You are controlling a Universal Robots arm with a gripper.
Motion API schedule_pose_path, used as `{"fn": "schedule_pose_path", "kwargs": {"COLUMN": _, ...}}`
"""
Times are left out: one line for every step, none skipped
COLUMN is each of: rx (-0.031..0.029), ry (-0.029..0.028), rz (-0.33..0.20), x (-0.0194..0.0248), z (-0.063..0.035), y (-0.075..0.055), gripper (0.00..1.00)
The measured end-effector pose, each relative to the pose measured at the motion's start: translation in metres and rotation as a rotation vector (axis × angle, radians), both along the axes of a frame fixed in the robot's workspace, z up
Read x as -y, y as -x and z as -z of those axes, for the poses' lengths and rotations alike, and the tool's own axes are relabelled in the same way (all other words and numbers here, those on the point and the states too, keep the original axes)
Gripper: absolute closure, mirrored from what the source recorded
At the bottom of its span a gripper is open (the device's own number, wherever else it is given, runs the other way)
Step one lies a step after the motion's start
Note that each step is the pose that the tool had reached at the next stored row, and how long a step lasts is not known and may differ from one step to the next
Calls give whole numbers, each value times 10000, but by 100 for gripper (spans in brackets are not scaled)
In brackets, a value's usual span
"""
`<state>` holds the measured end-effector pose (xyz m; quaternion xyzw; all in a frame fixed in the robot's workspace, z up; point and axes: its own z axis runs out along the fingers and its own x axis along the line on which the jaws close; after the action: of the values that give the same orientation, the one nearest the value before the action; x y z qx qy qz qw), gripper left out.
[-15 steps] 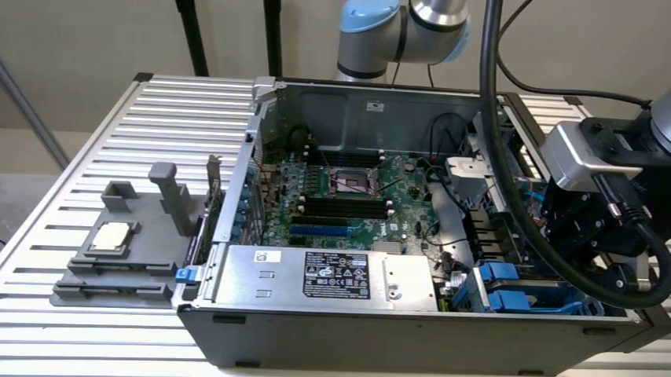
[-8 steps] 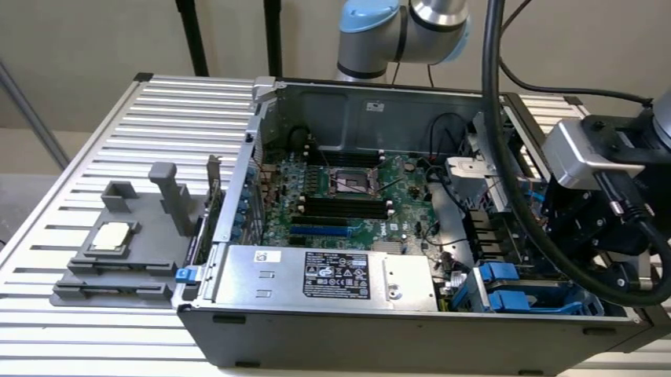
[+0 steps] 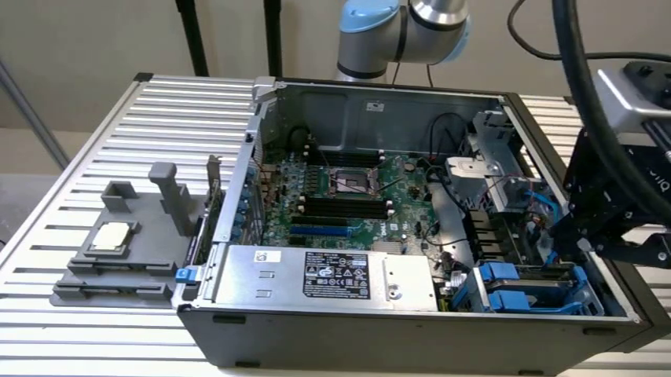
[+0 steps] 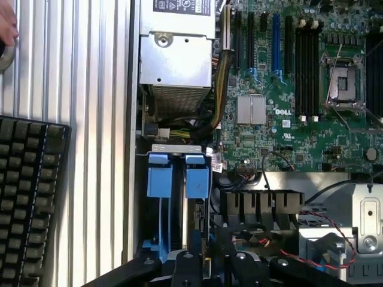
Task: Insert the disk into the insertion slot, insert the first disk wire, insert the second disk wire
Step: 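Insert the second disk wire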
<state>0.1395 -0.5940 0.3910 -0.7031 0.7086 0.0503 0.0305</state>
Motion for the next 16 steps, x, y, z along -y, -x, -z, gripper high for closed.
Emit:
{"fn": "schedule_pose_path", "kwargs": {"rx": 0, "ry": 2, "rz": 0, "x": 0, "z": -36, "y": -1, "gripper": 75}}
{"fn": "schedule_pose_path", "kwargs": {"rx": -1, "ry": 2, "rz": -1, "x": 0, "z": -43, "y": 0, "gripper": 75}}
{"fn": "schedule_pose_path", "kwargs": {"rx": -1, "ry": 0, "rz": -1, "x": 0, "z": -41, "y": 0, "gripper": 75}}
{"fn": "schedule_pose_path", "kwargs": {"rx": -1, "ry": -2, "rz": -1, "x": 0, "z": -39, "y": 3, "gripper": 75}}
{"fn": "schedule_pose_path", "kwargs": {"rx": 0, "ry": -2, "rz": -1, "x": 0, "z": -33, "y": 8, "gripper": 75}}
{"fn": "schedule_pose_path", "kwargs": {"rx": 0, "ry": 0, "rz": -1, "x": 0, "z": -23, "y": 14, "gripper": 75}}
{"fn": "schedule_pose_path", "kwargs": {"rx": 0, "ry": 2, "rz": -1, "x": 0, "z": -10, "y": 20, "gripper": 75}}
{"fn": "schedule_pose_path", "kwargs": {"rx": 1, "ry": 2, "rz": -1, "x": 0, "z": 8, "y": 24, "gripper": 75}}
{"fn": "schedule_pose_path", "kwargs": {"rx": 3, "ry": 3, "rz": -1, "x": -1, "z": 26, "y": 26, "gripper": 75}}
{"fn": "schedule_pose_path", "kwargs": {"rx": 4, "ry": 4, "rz": -2, "x": -4, "z": 45, "y": 27, "gripper": 75}}
{"fn": "schedule_pose_path", "kwargs": {"rx": 5, "ry": 3, "rz": -3, "x": -9, "z": 61, "y": 27, "gripper": 75}}
{"fn": "schedule_pose_path", "kwargs": {"rx": 5, "ry": 0, "rz": -2, "x": -18, "z": 75, "y": 28, "gripper": 75}}
{"fn": "schedule_pose_path", "kwargs": {"rx": 5, "ry": 2, "rz": -2, "x": -28, "z": 81, "y": 28, "gripper": 75}}
{"fn": "schedule_pose_path", "kwargs": {"rx": 5, "ry": 1, "rz": -1, "x": -40, "z": 86, "y": 28, "gripper": 75}}
{"fn": "schedule_pose_path", "kwargs": {"rx": 5, "ry": 1, "rz": -1, "x": -52, "z": 89, "y": 28, "gripper": 75}}
{"fn": "schedule_pose_path", "kwargs": {"rx": 5, "ry": 3, "rz": 0, "x": -61, "z": 91, "y": 29, "gripper": 75}}
